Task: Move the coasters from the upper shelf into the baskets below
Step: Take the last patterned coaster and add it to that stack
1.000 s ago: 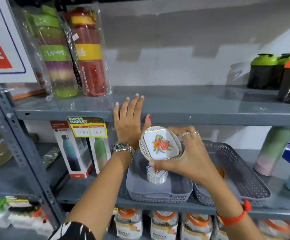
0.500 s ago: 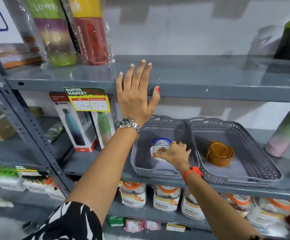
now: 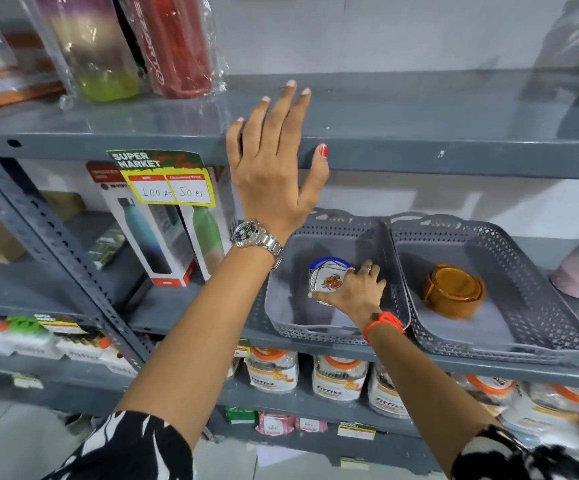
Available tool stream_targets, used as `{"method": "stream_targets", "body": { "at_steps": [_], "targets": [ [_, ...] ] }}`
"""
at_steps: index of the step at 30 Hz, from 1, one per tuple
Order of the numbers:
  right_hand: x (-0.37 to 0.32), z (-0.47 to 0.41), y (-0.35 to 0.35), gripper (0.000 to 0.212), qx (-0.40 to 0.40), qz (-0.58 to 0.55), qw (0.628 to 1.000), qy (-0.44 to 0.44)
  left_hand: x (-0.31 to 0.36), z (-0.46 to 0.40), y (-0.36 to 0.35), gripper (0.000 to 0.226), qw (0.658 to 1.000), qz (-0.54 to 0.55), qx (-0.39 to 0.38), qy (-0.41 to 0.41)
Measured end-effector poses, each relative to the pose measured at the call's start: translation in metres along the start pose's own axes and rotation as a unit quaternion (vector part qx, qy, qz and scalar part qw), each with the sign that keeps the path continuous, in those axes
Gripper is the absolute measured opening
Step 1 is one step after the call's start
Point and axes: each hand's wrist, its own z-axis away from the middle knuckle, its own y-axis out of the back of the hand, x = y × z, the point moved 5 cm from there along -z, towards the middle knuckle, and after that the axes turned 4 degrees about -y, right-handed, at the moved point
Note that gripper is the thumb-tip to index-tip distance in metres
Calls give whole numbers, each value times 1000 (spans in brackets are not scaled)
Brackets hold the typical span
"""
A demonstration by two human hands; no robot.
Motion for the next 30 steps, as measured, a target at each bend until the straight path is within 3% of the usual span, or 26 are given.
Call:
{"method": "stream_targets", "body": {
  "at_steps": [4,8,13,17,30],
  "targets": [
    [-4,-14,-11,140,-100,-12,994,43,0,0,0,51,1000,-2,5,2],
    [-8,-27,-16,147,-167,-15,981,93,0,0,0,51,1000,-1,6,4],
    [-12,-38,-11,136,-168,19,980,102,0,-1,1,50,1000,-5,9,2],
    [-12,-45,-5,119,-112,27,988,104,0,-2,1,51,1000,-3,12,1],
    [-14,-46,-1,110,-131,74,978,144,0,-1,-1,50,1000,-6,21,3]
  ]
}}
